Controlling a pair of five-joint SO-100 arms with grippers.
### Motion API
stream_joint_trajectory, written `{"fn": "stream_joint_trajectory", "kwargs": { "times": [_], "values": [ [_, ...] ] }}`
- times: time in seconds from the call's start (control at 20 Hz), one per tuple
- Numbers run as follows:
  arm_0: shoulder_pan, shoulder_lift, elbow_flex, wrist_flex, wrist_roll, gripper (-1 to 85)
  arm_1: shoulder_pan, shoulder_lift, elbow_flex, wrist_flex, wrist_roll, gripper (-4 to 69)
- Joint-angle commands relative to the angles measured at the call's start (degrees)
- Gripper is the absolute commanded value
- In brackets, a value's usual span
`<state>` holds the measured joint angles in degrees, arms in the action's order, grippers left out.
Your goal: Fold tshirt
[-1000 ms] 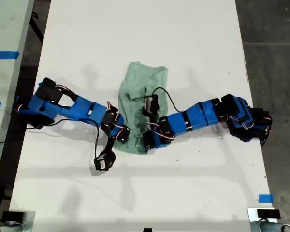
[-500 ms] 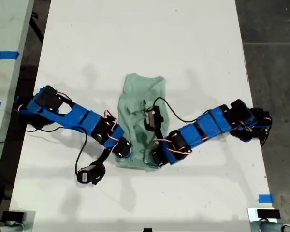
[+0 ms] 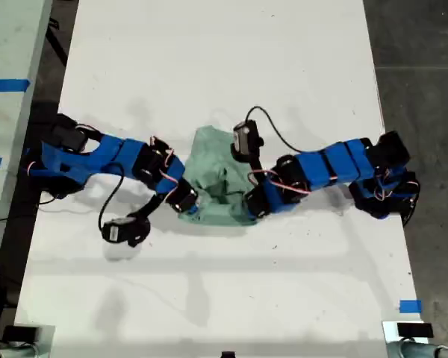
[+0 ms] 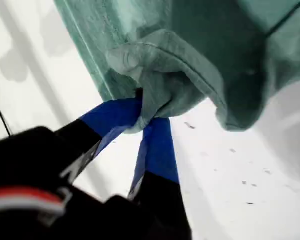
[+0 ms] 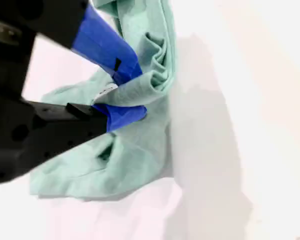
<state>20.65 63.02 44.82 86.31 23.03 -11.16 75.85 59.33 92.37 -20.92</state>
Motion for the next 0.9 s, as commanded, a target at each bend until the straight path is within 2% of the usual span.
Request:
{"fn": "stream_joint_trajectory", "kwargs": {
  "times": [0.0, 0.15, 0.3, 0.4, 0.6, 0.65, 0.7, 0.75, 0.8, 0.85],
  "values": [
    [-15.12, 7.38, -3.43, 4.04, 13.27, 0.0, 13.89, 12.83, 4.75, 1.14, -12.57, -1.5],
    [-29.27, 6.59, -3.16, 2.81, 23.99, 0.0, 27.25, 15.38, 5.89, 0.88, -27.33, -1.5],
    [-37.0, 1.93, -3.34, -2.37, 32.08, 0.0, 36.3, 15.38, 9.32, -4.04, -37.27, -1.5],
    [-39.46, -3.16, -3.16, -5.1, 32.61, 0.0, 39.64, 15.03, 16.87, -11.34, -40.52, -1.5],
    [-41.04, -18.37, -4.04, -10.9, 32.34, 0.0, 40.34, 4.13, 31.38, -30.15, -38.41, -1.7],
    [-41.84, -21.36, -4.39, -11.51, 31.38, 0.3, 41.13, -1.14, 29.97, -30.41, -36.47, -0.6],
    [-42.8, -22.76, -4.83, -10.46, 28.74, 3.8, 41.92, -5.36, 26.98, -27.6, -34.19, 4.7],
    [-43.33, -21.45, -4.83, -8.09, 26.72, 14.1, 42.19, -6.68, 23.99, -23.99, -33.57, 16.8],
    [-43.15, -17.4, -4.75, -5.54, 26.63, 21.3, 41.92, -5.36, 20.92, -18.9, -32.61, 19.4],
    [-42.98, -11.95, -4.75, -2.81, 26.63, 24.1, 41.57, -1.93, 18.02, -14.77, -32.52, 22.6]
  ]
}}
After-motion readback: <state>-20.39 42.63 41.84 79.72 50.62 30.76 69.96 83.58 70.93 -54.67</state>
